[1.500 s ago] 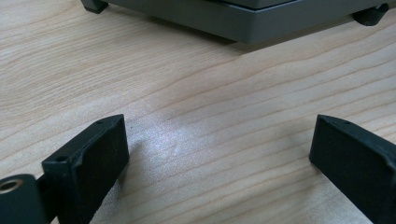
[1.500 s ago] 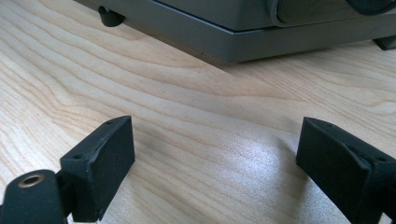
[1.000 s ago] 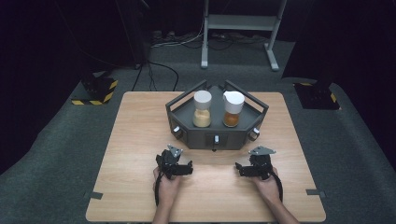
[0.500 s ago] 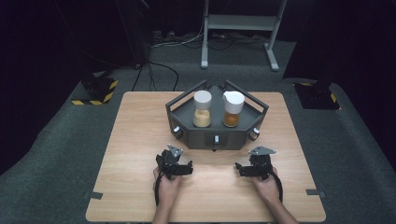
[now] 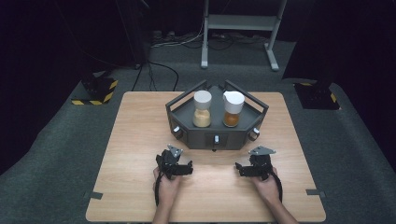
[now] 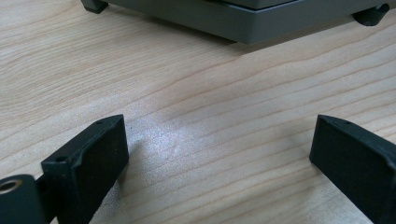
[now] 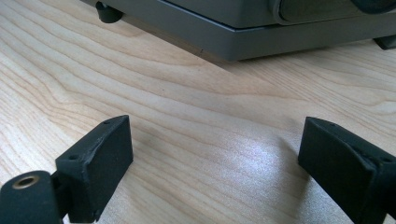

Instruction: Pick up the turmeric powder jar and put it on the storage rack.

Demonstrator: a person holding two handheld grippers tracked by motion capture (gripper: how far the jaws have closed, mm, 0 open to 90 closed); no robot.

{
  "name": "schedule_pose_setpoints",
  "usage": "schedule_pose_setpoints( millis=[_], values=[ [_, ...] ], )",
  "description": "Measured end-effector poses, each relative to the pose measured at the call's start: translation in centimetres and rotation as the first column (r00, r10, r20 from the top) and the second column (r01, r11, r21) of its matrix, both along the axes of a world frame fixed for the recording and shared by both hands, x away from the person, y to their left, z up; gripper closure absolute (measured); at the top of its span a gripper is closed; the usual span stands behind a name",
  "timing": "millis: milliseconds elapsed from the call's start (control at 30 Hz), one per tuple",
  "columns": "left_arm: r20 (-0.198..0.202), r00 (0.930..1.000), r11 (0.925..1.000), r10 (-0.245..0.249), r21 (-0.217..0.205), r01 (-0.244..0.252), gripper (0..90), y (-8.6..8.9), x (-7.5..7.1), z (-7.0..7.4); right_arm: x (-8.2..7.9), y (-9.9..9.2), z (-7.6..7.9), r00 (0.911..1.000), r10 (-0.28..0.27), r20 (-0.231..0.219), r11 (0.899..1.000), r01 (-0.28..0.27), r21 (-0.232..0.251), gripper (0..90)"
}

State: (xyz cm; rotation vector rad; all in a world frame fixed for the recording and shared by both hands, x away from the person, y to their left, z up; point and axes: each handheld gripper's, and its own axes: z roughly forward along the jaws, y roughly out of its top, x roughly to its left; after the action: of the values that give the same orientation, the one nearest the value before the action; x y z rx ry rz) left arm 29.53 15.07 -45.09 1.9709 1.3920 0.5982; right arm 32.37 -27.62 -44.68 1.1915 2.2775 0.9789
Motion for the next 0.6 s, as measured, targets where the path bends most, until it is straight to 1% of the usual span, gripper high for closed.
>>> schedule_pose_setpoints(
  millis=[600],
  values=[
    [0.0,1.0,1.0,0.001,-0.001,-0.001,4.3,-0.02,-0.01,-0.01,-0.08,0.17,0.01,1.0,-0.009,-0.001,1.0,0.009,0.0,9.6]
  ],
)
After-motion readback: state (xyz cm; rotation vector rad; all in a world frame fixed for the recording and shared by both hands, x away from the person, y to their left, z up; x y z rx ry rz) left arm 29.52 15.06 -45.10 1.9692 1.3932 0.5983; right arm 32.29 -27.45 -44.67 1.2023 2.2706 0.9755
